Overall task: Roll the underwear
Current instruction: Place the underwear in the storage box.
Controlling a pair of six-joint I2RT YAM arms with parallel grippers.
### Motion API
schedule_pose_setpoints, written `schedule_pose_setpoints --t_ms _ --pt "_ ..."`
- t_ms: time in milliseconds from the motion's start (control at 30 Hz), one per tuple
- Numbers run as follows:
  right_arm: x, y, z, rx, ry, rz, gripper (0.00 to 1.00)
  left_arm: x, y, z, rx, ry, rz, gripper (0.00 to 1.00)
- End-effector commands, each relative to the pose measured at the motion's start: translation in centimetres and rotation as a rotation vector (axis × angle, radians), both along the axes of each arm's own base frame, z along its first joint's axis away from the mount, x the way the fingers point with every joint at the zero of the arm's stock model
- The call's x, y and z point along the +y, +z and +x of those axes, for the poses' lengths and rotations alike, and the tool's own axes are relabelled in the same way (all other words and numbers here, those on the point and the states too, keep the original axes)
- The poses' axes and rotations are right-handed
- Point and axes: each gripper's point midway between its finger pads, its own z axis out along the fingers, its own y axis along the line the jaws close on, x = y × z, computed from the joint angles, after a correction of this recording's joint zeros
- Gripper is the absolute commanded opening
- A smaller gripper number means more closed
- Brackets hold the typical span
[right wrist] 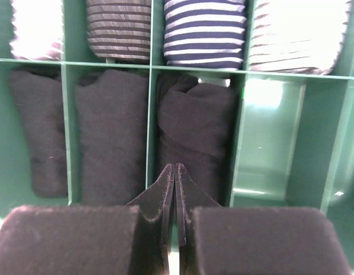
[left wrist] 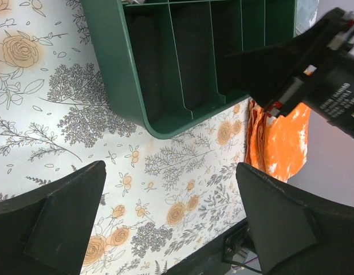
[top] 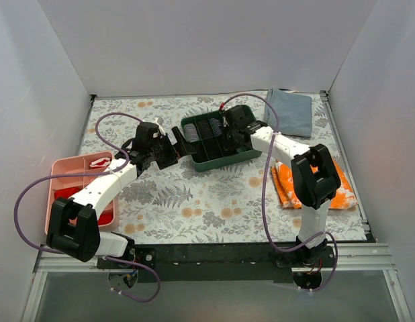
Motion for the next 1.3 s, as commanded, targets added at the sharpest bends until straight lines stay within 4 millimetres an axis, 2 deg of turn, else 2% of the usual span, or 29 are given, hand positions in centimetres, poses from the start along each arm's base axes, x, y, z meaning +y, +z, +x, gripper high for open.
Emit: schedule_pose_setpoints --t_ms 0,67,133,233,367,433,500,800,933,1267 --pt "1.3 -0.2 0.9 0.006 0.026 0.031 0.07 0.0 1.0 0.4 -0.033 -0.007 -0.009 0.98" --pt "1.2 -0.8 1.0 0.015 0.020 0.013 0.07 0.0 0.9 0.3 -0.028 -0.005 -0.007 0.98" --pt "1.0 -0.5 1.2 0.013 0.017 0.003 0.07 0.0 0.9 0.3 -0.029 -0.006 -0.009 0.98" --pt "0.9 1.2 1.7 -0.035 0.008 0.010 0.07 0.0 1.0 0.4 -0.030 -0.004 -0.009 0.98" --pt "0.5 4.8 2.3 -0.125 -0.012 0.034 0.08 0.0 1.0 0.4 -0.031 -0.003 -0.007 0.98" --pt "0.5 5.7 2.7 -0.147 -0.012 0.042 0.09 0.0 1.1 0.4 -0.030 -0.005 -0.010 0.98" --pt "0.3 5.8 3.0 -0.144 -0.017 0.038 0.09 -0.1 1.1 0.4 -0.028 -0.010 -0.014 0.98" --pt "0.6 3.5 4.1 -0.112 -0.018 0.008 0.09 0.1 1.4 0.2 -0.040 -0.005 -0.011 0.98" --pt "0.5 1.4 4.6 -0.088 -0.024 -0.014 0.09 0.1 1.7 0.2 -0.045 -0.004 -0.011 0.98" --pt "1.6 -0.4 5.9 -0.077 -0.006 -0.004 0.09 0.0 2.0 0.3 -0.050 -0.006 -0.013 0.98"
